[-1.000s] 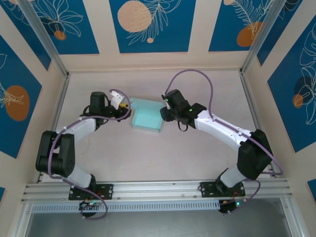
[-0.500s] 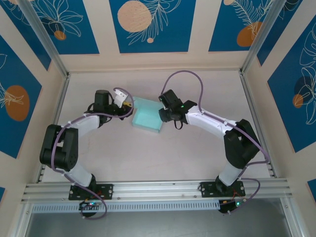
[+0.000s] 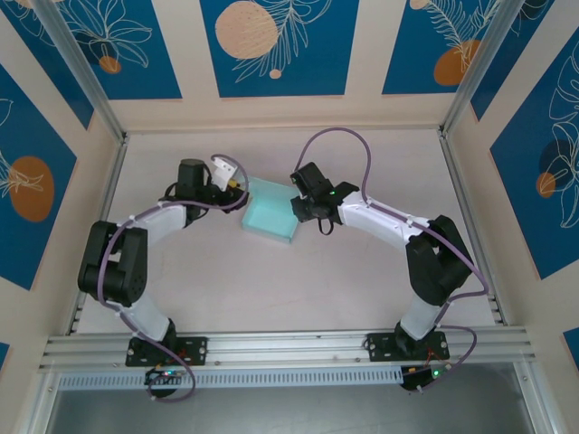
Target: Fold the paper box
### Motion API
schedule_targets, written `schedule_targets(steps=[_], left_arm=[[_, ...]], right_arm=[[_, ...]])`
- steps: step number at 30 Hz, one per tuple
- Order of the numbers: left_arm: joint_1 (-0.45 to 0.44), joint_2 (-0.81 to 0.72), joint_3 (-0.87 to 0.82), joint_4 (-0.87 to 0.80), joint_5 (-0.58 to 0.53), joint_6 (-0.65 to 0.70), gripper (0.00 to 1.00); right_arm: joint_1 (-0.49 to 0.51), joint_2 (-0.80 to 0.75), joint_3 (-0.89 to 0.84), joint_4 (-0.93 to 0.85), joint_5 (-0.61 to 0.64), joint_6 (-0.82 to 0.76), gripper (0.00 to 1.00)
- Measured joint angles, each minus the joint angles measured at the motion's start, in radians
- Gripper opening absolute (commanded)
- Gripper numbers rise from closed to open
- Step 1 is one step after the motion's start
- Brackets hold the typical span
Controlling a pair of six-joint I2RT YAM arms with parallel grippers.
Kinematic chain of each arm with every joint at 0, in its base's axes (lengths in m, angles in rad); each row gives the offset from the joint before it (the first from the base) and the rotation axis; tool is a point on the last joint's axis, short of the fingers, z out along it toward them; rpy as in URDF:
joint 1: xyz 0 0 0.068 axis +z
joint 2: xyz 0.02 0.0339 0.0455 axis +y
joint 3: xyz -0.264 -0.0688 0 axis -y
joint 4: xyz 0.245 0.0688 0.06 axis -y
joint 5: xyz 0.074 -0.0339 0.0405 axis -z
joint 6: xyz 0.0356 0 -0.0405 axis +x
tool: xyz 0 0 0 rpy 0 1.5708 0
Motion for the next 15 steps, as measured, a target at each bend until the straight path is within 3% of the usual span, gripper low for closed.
schedule_targets(steps=[3,8,15], left_arm=[[0.0,0.017,0.021,-0.014,-0.002,-0.01,0.49],[0.0,0.025,0.034,-0.035,-0.001,-0.008,0.46],[-0.008,0.037,0.062,-0.06,-0.002,-0.018,0.25]], right_arm=[[-0.002,0.0,0.0,0.002,0.0,0.0,0.24],[-0.003,0.0,0.0,0.003,0.0,0.0,0.22],[-0.002,0.0,0.0,0.003,0.001,0.005,0.14]])
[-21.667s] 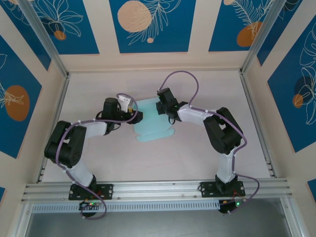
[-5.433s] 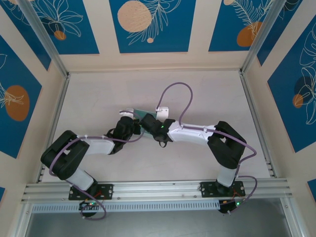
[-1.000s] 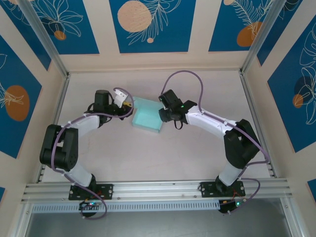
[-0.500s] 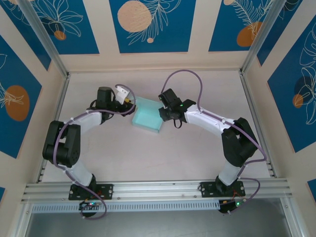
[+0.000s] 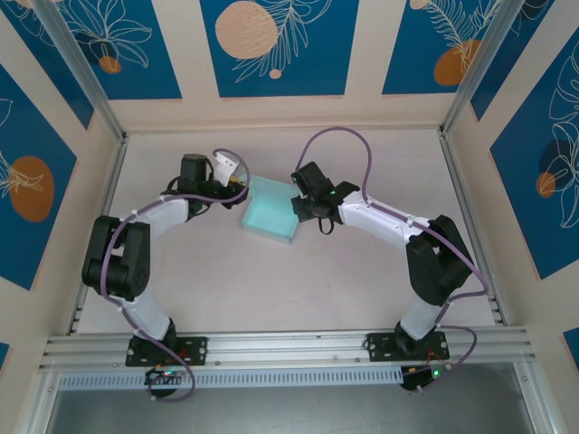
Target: Fold the paper box
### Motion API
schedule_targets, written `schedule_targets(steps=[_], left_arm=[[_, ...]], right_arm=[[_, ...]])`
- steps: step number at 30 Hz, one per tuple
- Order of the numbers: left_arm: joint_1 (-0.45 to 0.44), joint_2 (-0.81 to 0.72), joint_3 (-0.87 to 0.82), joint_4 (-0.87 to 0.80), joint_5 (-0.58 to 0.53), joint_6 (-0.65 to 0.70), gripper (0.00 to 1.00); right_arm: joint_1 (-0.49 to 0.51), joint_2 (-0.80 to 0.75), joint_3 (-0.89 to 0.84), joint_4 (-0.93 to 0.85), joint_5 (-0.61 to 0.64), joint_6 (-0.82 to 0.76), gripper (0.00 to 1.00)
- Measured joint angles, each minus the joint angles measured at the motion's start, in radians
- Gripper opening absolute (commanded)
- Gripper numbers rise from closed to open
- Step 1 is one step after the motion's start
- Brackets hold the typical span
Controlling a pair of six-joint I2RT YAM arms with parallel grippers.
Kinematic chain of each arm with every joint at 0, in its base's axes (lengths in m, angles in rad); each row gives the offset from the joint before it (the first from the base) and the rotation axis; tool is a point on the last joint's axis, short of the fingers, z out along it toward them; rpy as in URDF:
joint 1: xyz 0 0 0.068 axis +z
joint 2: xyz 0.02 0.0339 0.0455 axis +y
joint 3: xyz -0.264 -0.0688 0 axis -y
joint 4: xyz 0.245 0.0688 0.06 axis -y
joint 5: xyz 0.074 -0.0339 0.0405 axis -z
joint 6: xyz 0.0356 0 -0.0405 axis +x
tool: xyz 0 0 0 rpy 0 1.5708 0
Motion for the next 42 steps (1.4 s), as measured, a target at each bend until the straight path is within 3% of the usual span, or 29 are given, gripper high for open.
schedule_targets(steps=[6,12,19,27,42], left_arm=[[-0.027,0.005,0.0,-0.003,-0.011,-0.033,0.09],[-0.052,-0.013,-0.053,0.086,-0.081,-0.151,0.0],[-0.115,-0.072,-0.184,0.246,-0.227,-0.338,0.0],[-0.211,-0.105,-0.262,0.333,-0.433,-0.455,0.0],[-0.251,-0.137,-0.364,0.452,-0.576,-0.486,0.0]], right_arm=[[0.002,0.005,0.0,0.002,0.015,0.018,0.07],[0.016,0.011,0.002,0.004,0.049,0.064,0.0],[0.046,0.031,0.01,0.023,0.11,0.145,0.0],[0.066,0.061,0.028,0.023,0.185,0.278,0.0],[0.122,0.097,0.062,0.021,0.247,0.407,0.0]])
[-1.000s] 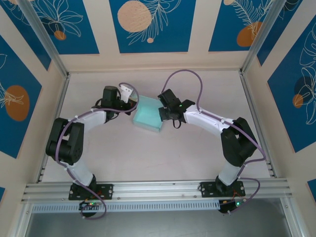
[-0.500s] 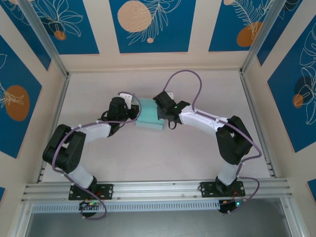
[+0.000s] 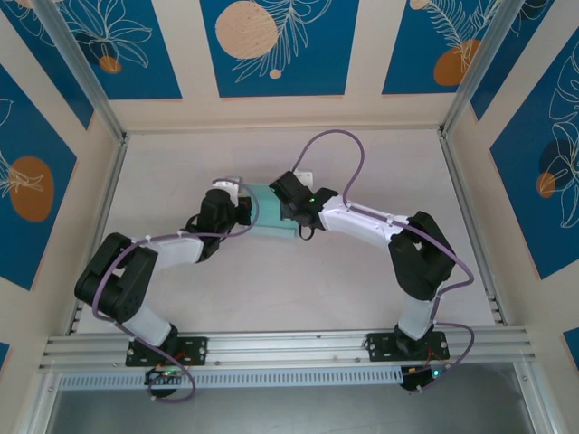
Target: Fold the paper box
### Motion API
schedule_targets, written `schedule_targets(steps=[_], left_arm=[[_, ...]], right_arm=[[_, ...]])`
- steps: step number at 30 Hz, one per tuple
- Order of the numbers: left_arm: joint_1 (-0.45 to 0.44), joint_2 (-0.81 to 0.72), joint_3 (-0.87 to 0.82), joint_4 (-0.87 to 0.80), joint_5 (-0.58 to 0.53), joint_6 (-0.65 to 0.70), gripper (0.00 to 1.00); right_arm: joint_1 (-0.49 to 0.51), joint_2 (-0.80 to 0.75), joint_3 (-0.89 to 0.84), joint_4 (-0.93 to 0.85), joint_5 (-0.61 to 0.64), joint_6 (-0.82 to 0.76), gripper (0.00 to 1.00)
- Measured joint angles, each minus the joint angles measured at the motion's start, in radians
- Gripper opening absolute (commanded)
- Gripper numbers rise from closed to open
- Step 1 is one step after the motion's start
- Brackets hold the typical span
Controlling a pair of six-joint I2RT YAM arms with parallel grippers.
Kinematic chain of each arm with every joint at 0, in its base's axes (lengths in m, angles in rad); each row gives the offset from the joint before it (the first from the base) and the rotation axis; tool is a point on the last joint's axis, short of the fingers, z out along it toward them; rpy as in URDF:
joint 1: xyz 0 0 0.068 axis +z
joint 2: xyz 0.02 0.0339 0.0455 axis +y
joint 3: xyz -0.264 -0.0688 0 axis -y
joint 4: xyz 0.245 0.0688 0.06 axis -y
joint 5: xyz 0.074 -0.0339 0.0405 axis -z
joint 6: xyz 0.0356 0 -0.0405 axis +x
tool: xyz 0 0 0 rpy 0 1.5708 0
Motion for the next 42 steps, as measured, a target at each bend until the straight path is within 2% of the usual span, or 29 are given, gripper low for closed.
schedule_targets(steps=[6,14,24,30,32,39,42], left_arm=[[-0.021,0.003,-0.025,0.021,-0.04,-0.003,0.0],[-0.03,0.006,-0.06,0.074,-0.079,-0.01,0.0],[-0.035,-0.023,-0.152,0.153,-0.073,0.0,0.01],[-0.041,-0.04,-0.219,0.205,-0.055,0.001,0.12],[-0.043,-0.04,-0.236,0.214,-0.043,0.002,0.24],[-0.056,-0.097,-0.306,0.17,0.022,0.005,0.44],[-0.064,-0.154,-0.327,0.12,0.048,0.009,0.58]], right_arm=[[0.005,0.04,0.006,0.014,0.018,0.041,0.0],[0.058,0.052,-0.005,0.023,0.109,0.051,0.0],[0.129,0.023,-0.121,0.126,0.2,0.009,0.0],[0.161,0.016,-0.19,0.213,0.258,-0.002,0.0],[0.168,0.015,-0.209,0.237,0.269,-0.002,0.0],[0.18,0.02,-0.226,0.286,0.269,-0.001,0.0],[0.185,0.031,-0.226,0.304,0.269,0.003,0.0]])
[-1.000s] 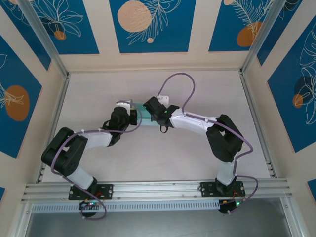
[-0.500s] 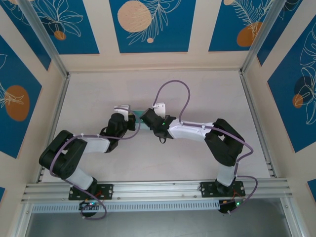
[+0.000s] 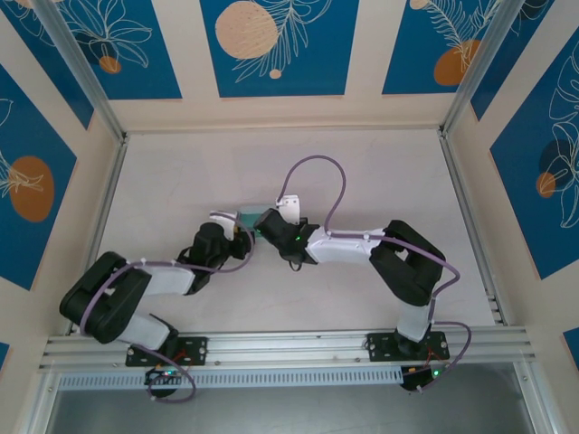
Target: Fold the paper box
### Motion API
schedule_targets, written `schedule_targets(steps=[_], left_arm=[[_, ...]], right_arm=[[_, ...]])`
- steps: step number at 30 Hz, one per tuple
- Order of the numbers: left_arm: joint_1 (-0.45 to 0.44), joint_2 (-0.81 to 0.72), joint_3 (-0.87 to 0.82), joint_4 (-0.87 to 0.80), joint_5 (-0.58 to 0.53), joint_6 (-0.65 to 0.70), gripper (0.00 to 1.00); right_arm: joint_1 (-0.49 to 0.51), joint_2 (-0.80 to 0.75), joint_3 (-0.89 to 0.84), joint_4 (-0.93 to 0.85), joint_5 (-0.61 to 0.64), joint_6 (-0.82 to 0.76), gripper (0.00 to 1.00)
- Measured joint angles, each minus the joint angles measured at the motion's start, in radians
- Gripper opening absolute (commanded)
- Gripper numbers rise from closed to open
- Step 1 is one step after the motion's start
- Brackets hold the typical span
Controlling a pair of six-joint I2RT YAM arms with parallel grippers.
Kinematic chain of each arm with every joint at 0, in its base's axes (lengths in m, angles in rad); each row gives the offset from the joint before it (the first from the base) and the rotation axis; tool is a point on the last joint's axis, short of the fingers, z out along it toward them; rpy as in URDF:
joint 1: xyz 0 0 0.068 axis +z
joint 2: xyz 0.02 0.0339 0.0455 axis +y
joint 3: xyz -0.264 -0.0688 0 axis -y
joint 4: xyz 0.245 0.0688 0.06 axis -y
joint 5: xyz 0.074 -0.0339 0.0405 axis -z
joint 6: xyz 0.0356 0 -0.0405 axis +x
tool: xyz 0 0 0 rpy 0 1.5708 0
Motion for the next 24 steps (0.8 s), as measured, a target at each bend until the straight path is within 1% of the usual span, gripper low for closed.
schedule_targets(steps=[2,4,7,9,13,16,18,19,21,24], left_arm=[[-0.003,-0.042,-0.015,-0.032,0.014,-0.003,0.67],[-0.005,-0.093,-0.029,-0.079,0.032,-0.015,0.74],[-0.007,-0.185,-0.041,-0.163,0.048,-0.037,0.79],[-0.007,-0.267,-0.042,-0.228,0.05,-0.054,0.81],[-0.007,-0.473,-0.041,-0.371,0.042,-0.101,0.82],[-0.007,-0.631,-0.033,-0.483,0.021,-0.135,0.82],[-0.007,-0.705,-0.009,-0.557,0.002,-0.147,0.82],[-0.007,-0.73,0.018,-0.6,-0.013,-0.15,0.82],[-0.007,-0.734,0.081,-0.663,-0.039,-0.15,0.84],[-0.006,-0.664,0.219,-0.745,-0.088,-0.132,0.86]], right_arm=[[0.003,0.009,0.0,0.013,0.0,0.003,0.0],[0.005,0.021,0.0,0.024,-0.002,0.003,0.0],[0.005,0.035,0.0,0.024,-0.007,0.003,0.0],[0.005,0.045,0.0,0.009,-0.031,0.003,0.0],[0.005,0.053,0.004,0.008,-0.027,0.003,0.0],[0.005,0.053,0.004,0.007,-0.027,0.003,0.0],[0.005,0.053,0.005,0.006,-0.027,0.003,0.0],[0.005,0.053,0.005,0.006,-0.027,0.003,0.0],[0.005,0.053,0.006,0.005,-0.027,0.002,0.0],[0.006,0.055,0.009,0.003,-0.027,-0.001,0.0]])
